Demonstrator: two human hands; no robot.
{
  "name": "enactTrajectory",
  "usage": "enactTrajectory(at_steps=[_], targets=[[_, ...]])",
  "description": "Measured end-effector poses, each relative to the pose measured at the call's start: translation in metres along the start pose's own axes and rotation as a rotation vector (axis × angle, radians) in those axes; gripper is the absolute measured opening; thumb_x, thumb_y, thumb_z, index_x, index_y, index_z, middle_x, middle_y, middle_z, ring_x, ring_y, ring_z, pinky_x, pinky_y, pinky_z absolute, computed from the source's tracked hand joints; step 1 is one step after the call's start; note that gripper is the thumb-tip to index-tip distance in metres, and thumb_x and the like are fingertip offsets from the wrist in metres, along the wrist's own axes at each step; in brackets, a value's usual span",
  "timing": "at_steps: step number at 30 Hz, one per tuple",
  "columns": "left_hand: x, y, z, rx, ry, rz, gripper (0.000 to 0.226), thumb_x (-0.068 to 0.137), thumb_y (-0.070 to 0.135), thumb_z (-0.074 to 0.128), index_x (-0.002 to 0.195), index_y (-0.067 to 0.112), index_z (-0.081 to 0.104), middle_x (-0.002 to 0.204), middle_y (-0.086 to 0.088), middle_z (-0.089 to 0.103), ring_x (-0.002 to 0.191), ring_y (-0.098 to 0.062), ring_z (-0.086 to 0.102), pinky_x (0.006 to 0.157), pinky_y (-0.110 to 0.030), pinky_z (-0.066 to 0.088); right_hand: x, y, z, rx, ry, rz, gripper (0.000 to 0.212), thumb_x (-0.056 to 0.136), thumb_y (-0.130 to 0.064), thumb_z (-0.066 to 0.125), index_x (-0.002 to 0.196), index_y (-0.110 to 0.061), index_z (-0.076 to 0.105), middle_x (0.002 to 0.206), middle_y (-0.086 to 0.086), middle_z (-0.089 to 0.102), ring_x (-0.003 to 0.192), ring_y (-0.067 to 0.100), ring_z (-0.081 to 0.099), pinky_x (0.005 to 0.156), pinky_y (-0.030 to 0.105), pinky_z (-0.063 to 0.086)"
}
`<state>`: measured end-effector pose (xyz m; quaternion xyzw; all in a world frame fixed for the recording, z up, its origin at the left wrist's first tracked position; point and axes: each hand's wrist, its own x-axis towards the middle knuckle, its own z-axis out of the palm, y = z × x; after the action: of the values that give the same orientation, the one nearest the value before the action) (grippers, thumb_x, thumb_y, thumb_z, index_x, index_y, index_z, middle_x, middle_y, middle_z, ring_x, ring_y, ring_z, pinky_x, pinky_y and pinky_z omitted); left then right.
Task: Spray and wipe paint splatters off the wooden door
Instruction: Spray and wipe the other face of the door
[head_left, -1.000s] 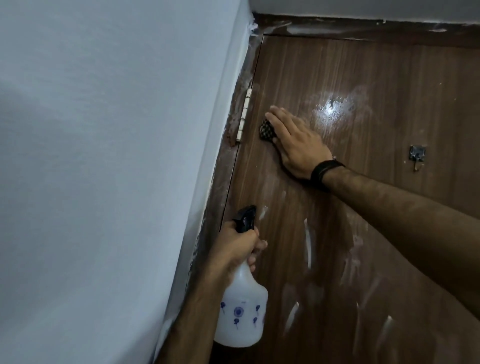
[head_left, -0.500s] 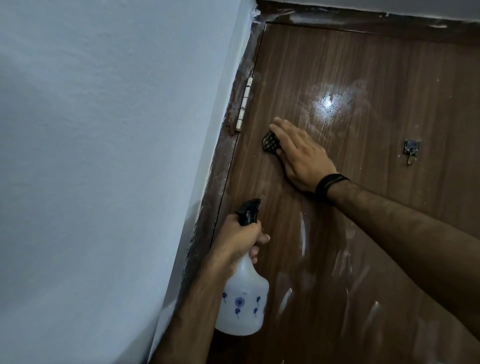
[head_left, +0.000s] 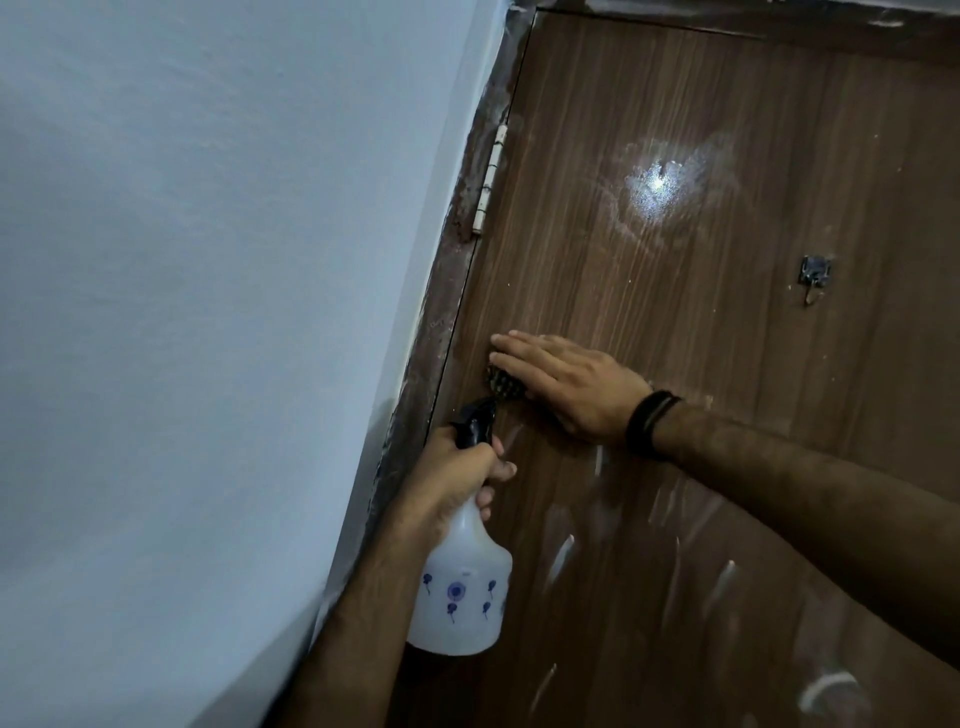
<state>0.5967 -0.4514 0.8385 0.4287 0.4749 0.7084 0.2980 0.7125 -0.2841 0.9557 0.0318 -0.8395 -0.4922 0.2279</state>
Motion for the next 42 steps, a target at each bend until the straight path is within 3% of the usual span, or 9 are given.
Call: enactTrajectory(at_steps=[4,8,16,23,27,32,35,39,42], targets=[[0.0,-0.002,0.001,-0.015,-0.002,-0.01,0.017,0.088,-0.005,0.063,0.096,0.009,0.06,0.079,-0.005,0.064,0.044,-0.008,0.045,0.044,-0.024,0.043,0.026,0.037,-0.033,0.012,0.136,0.223,0.054,0.104,-0.025,0.037,0.156,-0.012,0.027,0.163,0.007,0.023,0.149,0.022,0.02,0.12,0.039,0.021],[0.003,-0.004,-0.001,-0.038,0.03,-0.014,0.017,0.087,-0.005,0.064,0.096,0.009,0.061,0.075,-0.004,0.064,0.044,-0.009,0.046,0.044,-0.025,0.043,0.037,0.046,-0.031,-0.028,0.224,0.342,0.052,0.107,-0.021,0.037,0.155,-0.009,0.026,0.163,0.009,0.023,0.15,0.026,0.021,0.121,0.043,0.024],[-0.018,-0.019,0.003,-0.027,0.008,-0.046,0.019,0.088,-0.002,0.065,0.104,0.007,0.061,0.083,-0.004,0.066,0.045,-0.008,0.046,0.047,-0.025,0.045,0.007,-0.002,0.005,-0.016,-0.023,-0.075,0.071,0.097,-0.019,0.056,0.158,-0.013,0.019,0.165,0.008,0.016,0.152,0.025,0.016,0.122,0.043,0.023],[-0.024,-0.043,0.009,0.037,-0.067,-0.099,0.016,0.088,-0.004,0.064,0.095,0.01,0.06,0.075,-0.005,0.058,0.045,-0.009,0.045,0.046,-0.025,0.044,0.027,0.026,-0.022,0.019,0.141,0.24,0.052,0.107,-0.02,0.037,0.156,-0.012,0.023,0.164,0.008,0.02,0.15,0.026,0.022,0.12,0.046,0.027],[-0.022,-0.05,0.008,0.049,-0.027,-0.113,0.017,0.087,-0.006,0.063,0.09,0.011,0.06,0.069,-0.002,0.059,0.043,-0.008,0.045,0.044,-0.025,0.044,0.027,0.018,-0.016,-0.029,0.168,0.257,0.051,0.108,-0.023,0.032,0.156,-0.009,0.023,0.164,0.01,0.02,0.151,0.027,0.02,0.122,0.045,0.023],[-0.021,-0.055,0.002,-0.004,0.067,-0.102,0.016,0.088,-0.003,0.064,0.094,0.012,0.062,0.068,0.0,0.063,0.046,-0.01,0.046,0.048,-0.027,0.045,0.001,-0.028,0.008,0.009,0.045,0.044,0.058,0.102,-0.021,0.033,0.157,-0.01,0.021,0.163,0.013,0.019,0.151,0.028,0.018,0.122,0.045,0.02],[-0.024,-0.054,0.002,0.003,0.07,-0.093,0.016,0.089,-0.002,0.062,0.089,0.014,0.06,0.055,0.007,0.06,0.045,-0.01,0.045,0.047,-0.027,0.043,-0.016,-0.056,0.023,-0.013,-0.006,-0.083,0.069,0.095,-0.014,0.049,0.157,-0.009,0.02,0.164,0.013,0.017,0.151,0.027,0.017,0.123,0.041,0.017],[-0.03,-0.055,0.002,0.021,0.052,-0.098,0.016,0.089,-0.002,0.063,0.094,0.013,0.061,0.068,0.002,0.061,0.047,-0.01,0.046,0.048,-0.026,0.044,-0.016,-0.051,0.017,0.002,-0.092,-0.193,0.079,0.092,-0.011,0.06,0.158,-0.013,0.017,0.166,0.009,0.013,0.151,0.025,0.016,0.122,0.042,0.022],[-0.029,-0.053,0.002,0.015,0.034,-0.107,0.016,0.088,-0.002,0.064,0.099,0.01,0.063,0.071,0.0,0.062,0.047,-0.009,0.047,0.049,-0.026,0.045,-0.002,-0.016,-0.004,0.042,-0.025,-0.057,0.07,0.095,-0.012,0.053,0.157,-0.015,0.022,0.164,0.008,0.019,0.15,0.026,0.021,0.12,0.049,0.026]])
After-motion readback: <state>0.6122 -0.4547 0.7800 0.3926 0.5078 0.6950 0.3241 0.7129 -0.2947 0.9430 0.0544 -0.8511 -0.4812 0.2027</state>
